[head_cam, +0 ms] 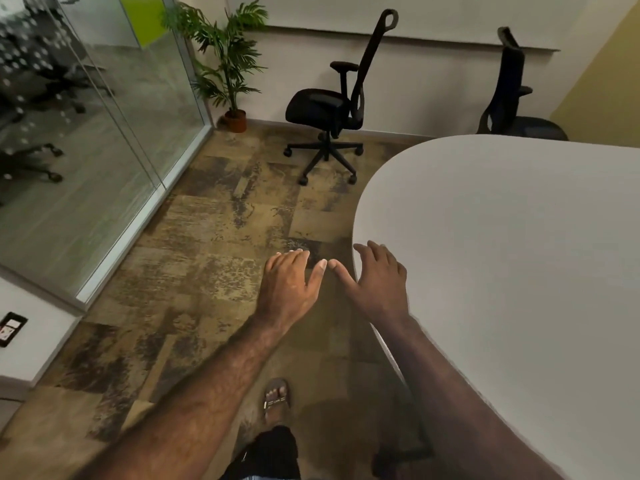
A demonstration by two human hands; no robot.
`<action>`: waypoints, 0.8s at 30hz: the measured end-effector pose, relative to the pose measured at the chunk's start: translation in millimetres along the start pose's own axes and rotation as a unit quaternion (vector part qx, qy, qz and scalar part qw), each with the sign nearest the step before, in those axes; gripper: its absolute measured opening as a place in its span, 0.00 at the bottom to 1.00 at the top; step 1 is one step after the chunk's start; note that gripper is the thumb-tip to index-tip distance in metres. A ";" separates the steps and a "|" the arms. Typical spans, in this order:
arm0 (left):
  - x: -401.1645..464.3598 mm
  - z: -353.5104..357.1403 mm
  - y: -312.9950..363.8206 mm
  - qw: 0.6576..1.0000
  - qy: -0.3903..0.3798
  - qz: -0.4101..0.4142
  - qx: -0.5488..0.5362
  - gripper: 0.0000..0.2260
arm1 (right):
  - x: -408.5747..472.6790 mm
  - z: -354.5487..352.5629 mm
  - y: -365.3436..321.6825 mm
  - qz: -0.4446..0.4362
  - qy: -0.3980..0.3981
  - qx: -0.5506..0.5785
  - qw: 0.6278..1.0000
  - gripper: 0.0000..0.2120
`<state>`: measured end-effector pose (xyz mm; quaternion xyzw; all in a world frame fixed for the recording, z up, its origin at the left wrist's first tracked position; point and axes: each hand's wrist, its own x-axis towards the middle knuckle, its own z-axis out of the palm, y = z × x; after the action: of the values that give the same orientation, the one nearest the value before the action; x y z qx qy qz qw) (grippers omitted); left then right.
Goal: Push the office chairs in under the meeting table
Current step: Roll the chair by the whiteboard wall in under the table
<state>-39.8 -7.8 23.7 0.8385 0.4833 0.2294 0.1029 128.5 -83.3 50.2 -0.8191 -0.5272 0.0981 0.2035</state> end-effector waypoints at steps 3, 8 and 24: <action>42.0 6.6 -29.6 1.000 0.003 0.002 -0.002 0.23 | 43.5 13.0 -20.1 -0.005 0.005 -0.010 1.000 0.39; 115.8 9.5 -76.8 1.000 -0.007 0.010 -0.011 0.24 | 116.6 31.3 -53.6 0.002 -0.002 -0.033 0.999 0.37; 320.6 71.1 -157.2 0.997 -0.063 0.030 -0.010 0.26 | 326.4 73.6 -73.0 0.057 -0.021 -0.035 0.998 0.45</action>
<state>11.7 351.1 -9.0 0.8645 0.4479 0.1840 0.1347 179.4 254.9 33.7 -0.8522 -0.4869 0.1079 0.1580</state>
